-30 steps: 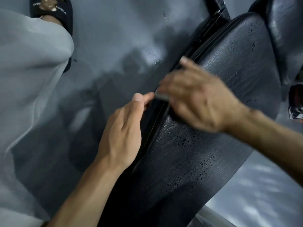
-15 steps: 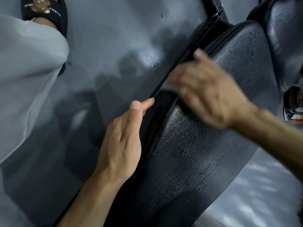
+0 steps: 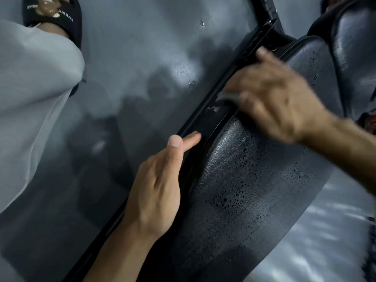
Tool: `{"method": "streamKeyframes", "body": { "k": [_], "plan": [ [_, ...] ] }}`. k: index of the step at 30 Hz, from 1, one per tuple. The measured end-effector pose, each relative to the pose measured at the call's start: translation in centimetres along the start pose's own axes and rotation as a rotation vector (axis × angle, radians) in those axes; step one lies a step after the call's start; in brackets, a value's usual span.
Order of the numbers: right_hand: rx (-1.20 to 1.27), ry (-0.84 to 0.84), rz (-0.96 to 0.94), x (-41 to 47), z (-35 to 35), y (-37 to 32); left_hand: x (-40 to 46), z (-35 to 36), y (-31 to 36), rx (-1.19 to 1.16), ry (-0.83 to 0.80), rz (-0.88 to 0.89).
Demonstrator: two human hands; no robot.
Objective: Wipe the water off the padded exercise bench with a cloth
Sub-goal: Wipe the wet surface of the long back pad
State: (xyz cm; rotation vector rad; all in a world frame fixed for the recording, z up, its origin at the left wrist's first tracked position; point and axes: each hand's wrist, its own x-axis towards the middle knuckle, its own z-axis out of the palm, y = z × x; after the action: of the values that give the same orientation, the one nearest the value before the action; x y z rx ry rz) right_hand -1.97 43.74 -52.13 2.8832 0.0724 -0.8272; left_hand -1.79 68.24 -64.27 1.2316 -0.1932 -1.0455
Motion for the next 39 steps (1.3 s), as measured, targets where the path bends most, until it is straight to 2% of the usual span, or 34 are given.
{"method": "streamKeyframes", "body": {
  "k": [2, 3, 5, 8, 10, 14, 16, 17, 19, 22, 24, 26, 29, 32, 37, 39],
  "plan": [
    [0.009, -0.011, 0.142, 0.3, -1.1, 2.1, -0.1, 0.1, 0.1, 0.008, -0.010, 0.017],
    [0.008, 0.000, 0.150, 0.2, -1.1, 1.8, -0.1, 0.1, 0.1, 0.005, -0.012, 0.021],
    [0.010, 0.023, 0.080, -0.2, -0.3, -0.8, 0.1, 0.2, 0.1, -0.003, -0.011, 0.025],
    [0.045, 0.033, -0.120, -1.4, 1.1, -5.3, 0.2, 0.3, 0.1, -0.032, -0.026, 0.019],
    [0.029, -0.010, -0.160, -1.2, 0.9, -4.4, 0.2, 0.4, 0.1, -0.028, -0.027, 0.022],
    [-0.035, 0.004, 0.112, 0.1, -0.5, 2.1, 0.0, 0.5, 0.1, -0.019, -0.001, 0.013],
    [-0.031, 0.024, 0.239, 0.1, -1.0, 2.9, -0.1, 0.5, 0.2, -0.009, 0.001, 0.014],
    [-0.033, 0.058, 0.246, 0.0, -0.7, 2.2, -0.1, 0.6, 0.3, -0.004, 0.001, 0.011],
    [-0.015, 0.118, 0.161, -0.4, 0.3, -1.2, 0.0, 0.6, 0.4, -0.006, 0.003, 0.000],
    [0.024, 0.139, -0.073, -2.0, 2.6, -6.9, 0.2, 0.5, 0.2, -0.031, -0.010, -0.012],
    [-0.007, 0.102, -0.124, -2.2, 2.7, -6.7, 0.1, 0.5, 0.0, -0.046, -0.022, -0.013],
    [-0.040, 0.094, -0.062, -1.8, 1.8, -4.0, 0.0, 0.5, -0.2, -0.039, -0.025, -0.008],
    [-0.080, 0.128, 0.177, -1.0, 0.1, 0.8, -0.1, 0.5, -0.2, -0.021, -0.007, -0.014],
    [-0.077, 0.166, 0.286, -0.8, -0.2, 1.2, 0.0, 0.5, 0.0, 0.006, 0.005, -0.012],
    [0.007, 0.180, -0.021, -2.0, 2.8, -6.6, 0.2, 0.6, -0.3, -0.047, -0.013, -0.012],
    [0.003, 0.111, -0.087, -1.9, 2.1, -5.8, 0.2, 0.7, -0.3, -0.014, -0.005, 0.007]
  ]
}}
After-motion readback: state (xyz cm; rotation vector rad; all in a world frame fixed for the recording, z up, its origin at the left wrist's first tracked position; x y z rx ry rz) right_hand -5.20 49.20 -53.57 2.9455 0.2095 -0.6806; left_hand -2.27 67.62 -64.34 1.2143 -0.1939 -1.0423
